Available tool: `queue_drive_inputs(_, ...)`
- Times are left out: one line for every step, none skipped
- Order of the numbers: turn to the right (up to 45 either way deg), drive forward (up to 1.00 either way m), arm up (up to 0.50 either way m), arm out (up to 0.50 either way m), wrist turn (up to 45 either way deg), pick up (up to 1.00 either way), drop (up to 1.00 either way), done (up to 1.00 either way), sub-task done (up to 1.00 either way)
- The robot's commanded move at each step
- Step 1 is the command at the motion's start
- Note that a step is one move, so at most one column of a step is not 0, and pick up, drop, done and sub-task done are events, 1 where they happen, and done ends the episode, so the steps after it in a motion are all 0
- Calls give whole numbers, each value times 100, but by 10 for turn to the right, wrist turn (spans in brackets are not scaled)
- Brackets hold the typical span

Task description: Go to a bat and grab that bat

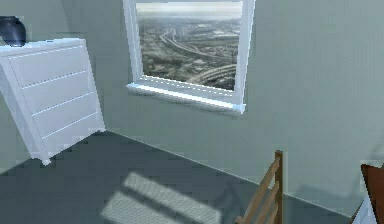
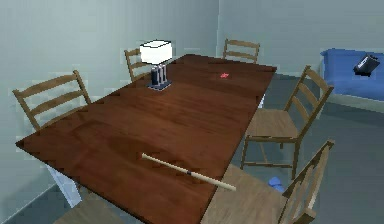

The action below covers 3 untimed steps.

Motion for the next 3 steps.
queue_drive_inputs(0, 0, 50, 0, 0, 0, 0, 0, 0)
queue_drive_inputs(0, 0, 38, 0, 0, 0, 0, 0, 0)
queue_drive_inputs(0, 0, 0, 34, 0, 0, 0, 0, 0)
